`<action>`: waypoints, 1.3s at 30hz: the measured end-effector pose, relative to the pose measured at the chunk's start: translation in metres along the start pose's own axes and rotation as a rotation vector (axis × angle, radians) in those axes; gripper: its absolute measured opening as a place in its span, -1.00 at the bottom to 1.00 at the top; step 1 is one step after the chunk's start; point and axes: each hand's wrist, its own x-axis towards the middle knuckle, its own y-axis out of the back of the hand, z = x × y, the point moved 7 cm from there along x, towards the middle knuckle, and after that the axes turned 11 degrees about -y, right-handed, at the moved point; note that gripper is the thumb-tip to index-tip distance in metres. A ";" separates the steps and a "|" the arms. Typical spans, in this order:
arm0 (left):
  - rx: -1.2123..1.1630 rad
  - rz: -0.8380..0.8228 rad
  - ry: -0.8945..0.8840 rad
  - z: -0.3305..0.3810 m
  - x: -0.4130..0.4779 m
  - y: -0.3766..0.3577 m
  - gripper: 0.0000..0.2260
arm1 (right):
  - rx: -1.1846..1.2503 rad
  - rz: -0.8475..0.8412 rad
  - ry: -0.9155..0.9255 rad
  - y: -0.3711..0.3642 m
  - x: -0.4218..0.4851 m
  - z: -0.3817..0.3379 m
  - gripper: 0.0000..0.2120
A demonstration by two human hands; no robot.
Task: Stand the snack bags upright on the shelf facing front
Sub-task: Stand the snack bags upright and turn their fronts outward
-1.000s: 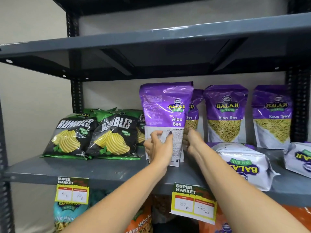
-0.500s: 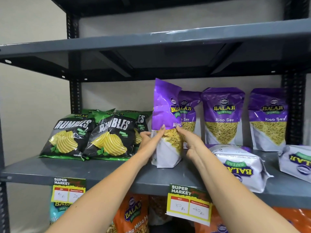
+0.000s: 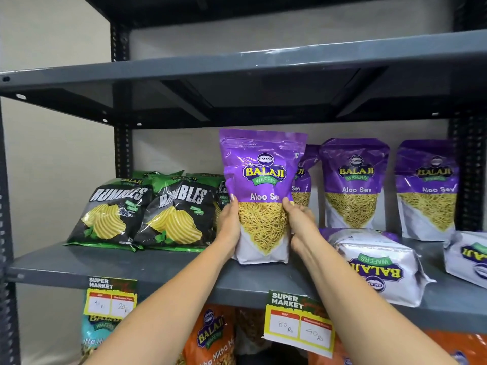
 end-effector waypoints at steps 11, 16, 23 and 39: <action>0.118 0.042 -0.023 0.007 -0.018 0.010 -0.43 | -0.080 -0.156 -0.039 0.000 0.026 0.019 -0.20; 0.172 -0.102 0.011 0.008 -0.023 0.009 -0.24 | -0.216 -0.161 -0.073 -0.011 -0.039 0.012 -0.42; 0.097 -0.189 0.023 0.018 -0.034 0.028 -0.32 | -0.372 -0.222 -0.068 -0.008 -0.067 0.015 -0.64; 0.138 -0.223 -0.896 0.154 -0.150 -0.018 -0.83 | -1.007 0.123 0.580 0.055 -0.164 -0.146 -0.66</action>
